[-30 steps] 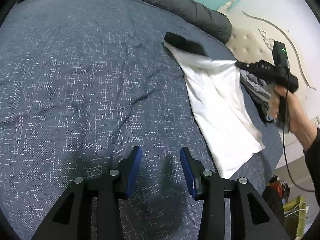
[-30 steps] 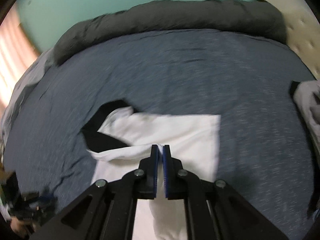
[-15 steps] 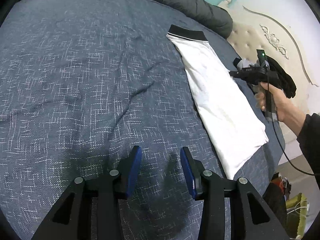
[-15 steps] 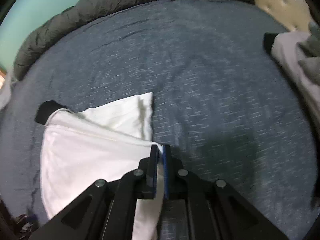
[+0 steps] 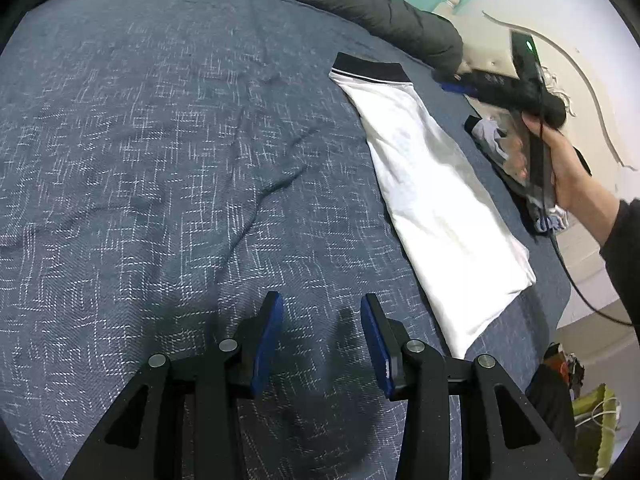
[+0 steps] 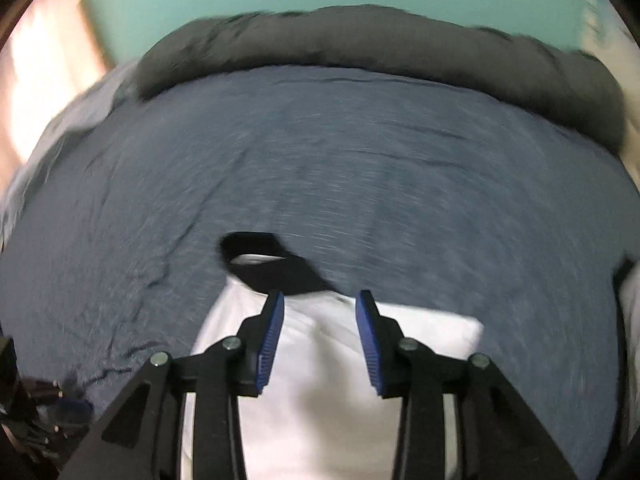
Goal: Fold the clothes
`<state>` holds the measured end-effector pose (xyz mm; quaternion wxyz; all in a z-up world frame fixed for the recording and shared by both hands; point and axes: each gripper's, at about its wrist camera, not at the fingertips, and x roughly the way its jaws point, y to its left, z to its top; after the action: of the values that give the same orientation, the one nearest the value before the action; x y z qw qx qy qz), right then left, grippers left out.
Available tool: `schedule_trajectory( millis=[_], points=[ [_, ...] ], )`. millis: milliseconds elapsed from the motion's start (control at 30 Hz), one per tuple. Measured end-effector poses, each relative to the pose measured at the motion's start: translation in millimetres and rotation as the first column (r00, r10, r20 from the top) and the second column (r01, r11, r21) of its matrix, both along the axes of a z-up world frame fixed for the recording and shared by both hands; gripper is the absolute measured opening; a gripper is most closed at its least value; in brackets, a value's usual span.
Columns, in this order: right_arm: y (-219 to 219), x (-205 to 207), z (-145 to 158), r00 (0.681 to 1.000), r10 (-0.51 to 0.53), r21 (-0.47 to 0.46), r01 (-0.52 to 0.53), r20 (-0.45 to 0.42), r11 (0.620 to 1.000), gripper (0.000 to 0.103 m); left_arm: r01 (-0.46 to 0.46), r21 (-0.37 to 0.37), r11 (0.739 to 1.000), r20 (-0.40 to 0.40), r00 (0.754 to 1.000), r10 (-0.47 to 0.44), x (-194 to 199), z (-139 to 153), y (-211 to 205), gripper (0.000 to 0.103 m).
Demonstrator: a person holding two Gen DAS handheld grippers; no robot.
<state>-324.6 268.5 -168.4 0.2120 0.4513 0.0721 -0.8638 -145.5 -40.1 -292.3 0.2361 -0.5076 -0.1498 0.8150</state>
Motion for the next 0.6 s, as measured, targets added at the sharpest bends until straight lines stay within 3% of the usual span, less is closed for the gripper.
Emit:
schedule_trajectory(
  millis=[233, 400, 433, 500, 600],
  points=[
    [-74.4, -2.6, -1.0, 0.984, 0.179, 0.145, -0.178, 0.009, 0.973, 0.037, -0.005, 0.006, 1.000, -0.006, 1.000, 0.005, -0.5, 3.3, -3.8, 0.044],
    [-113.1, -7.5, -23.9, 0.961, 0.264, 0.300, -0.277, 0.082, 0.913, 0.037, -0.011, 0.010, 1.000, -0.009, 1.000, 0.011, -1.1, 5.2, -7.3, 0.044],
    [-115.8, -10.2, -27.6, 0.960, 0.262, 0.318, -0.279, 0.094, 0.906, 0.034, -0.011, 0.012, 1.000, -0.010, 1.000, 0.011, -0.9, 5.6, -8.4, 0.044],
    [-120.8, -15.7, -34.7, 0.960, 0.256, 0.354, -0.281, 0.118, 0.892, 0.013, -0.012, 0.015, 1.000, -0.008, 1.000, 0.012, -1.2, 5.7, -9.4, 0.044],
    [-119.2, -25.3, -32.0, 0.966, 0.227, 0.330, -0.256, 0.123, 0.909, 0.004, -0.009, 0.017, 1.000, -0.008, 1.000, 0.009, -1.5, 6.1, -9.2, 0.044]
  ],
)
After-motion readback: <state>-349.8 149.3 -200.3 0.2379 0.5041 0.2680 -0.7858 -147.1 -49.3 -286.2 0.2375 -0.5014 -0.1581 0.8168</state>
